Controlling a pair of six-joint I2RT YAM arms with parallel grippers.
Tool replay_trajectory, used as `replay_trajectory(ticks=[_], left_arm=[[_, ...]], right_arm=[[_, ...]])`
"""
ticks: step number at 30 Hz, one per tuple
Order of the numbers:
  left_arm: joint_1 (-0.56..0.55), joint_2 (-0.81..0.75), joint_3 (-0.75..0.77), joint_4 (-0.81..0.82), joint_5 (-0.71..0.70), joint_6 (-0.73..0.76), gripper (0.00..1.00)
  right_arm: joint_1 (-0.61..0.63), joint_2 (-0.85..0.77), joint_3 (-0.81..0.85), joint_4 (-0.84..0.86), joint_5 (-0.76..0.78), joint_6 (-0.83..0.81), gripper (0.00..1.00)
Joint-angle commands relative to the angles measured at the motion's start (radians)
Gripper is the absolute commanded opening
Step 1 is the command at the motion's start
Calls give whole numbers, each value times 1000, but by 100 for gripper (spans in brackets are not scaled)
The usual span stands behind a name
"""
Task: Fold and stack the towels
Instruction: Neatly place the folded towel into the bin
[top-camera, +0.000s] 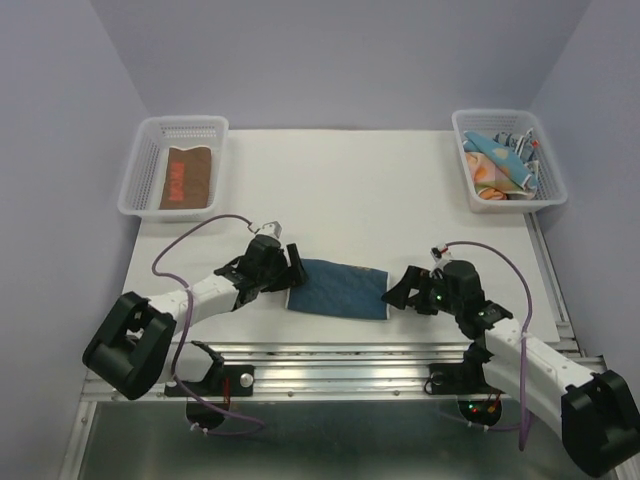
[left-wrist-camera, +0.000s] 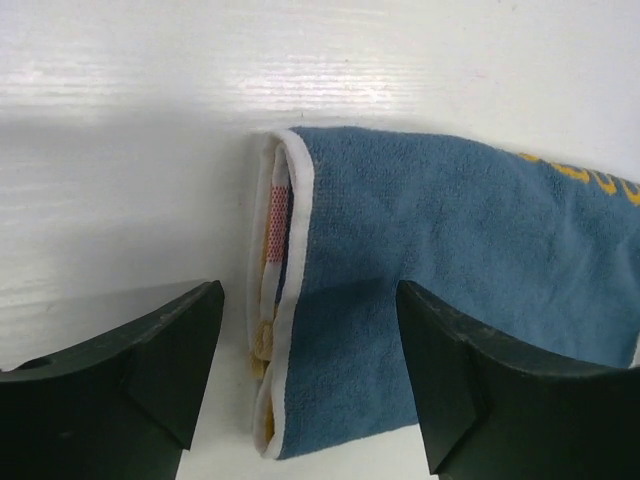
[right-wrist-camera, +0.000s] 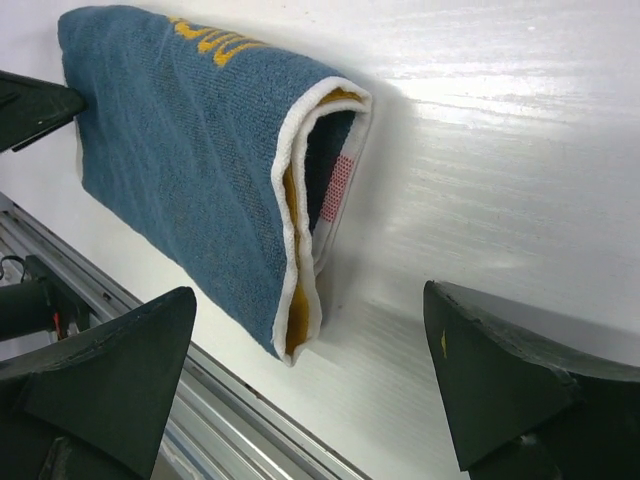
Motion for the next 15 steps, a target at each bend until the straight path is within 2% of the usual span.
replay_trajectory(ticks=[1, 3, 4, 6, 7, 10, 11, 12, 15], left_arm=[[-38, 96, 67, -7, -72, 49, 77], [-69, 121, 79, -10, -75, 59, 73], [-78, 141, 82, -13, -87, 59, 66], [-98, 159, 95, -30, -107, 58, 59], [-116, 170, 101, -38, -130, 59, 49], [-145, 219, 140, -84, -181, 62, 32], [-161, 248, 156, -99, -220, 62, 11], [-168, 262, 186, -116, -244, 59, 0], [-191, 305, 280, -215, -340, 85, 0]], right_arm=[[7, 14, 78, 21, 17, -13, 100], [7, 13, 80, 13, 23, -17, 100], [7, 8, 80, 12, 29, -17, 100], [5, 0, 80, 7, 35, -17, 100], [5, -1, 80, 6, 39, -17, 100], [5, -6, 78, 3, 48, -18, 100], [7, -7, 78, -1, 49, -18, 100], [7, -7, 78, -2, 51, -18, 100], [7, -12, 80, -4, 65, -17, 100]])
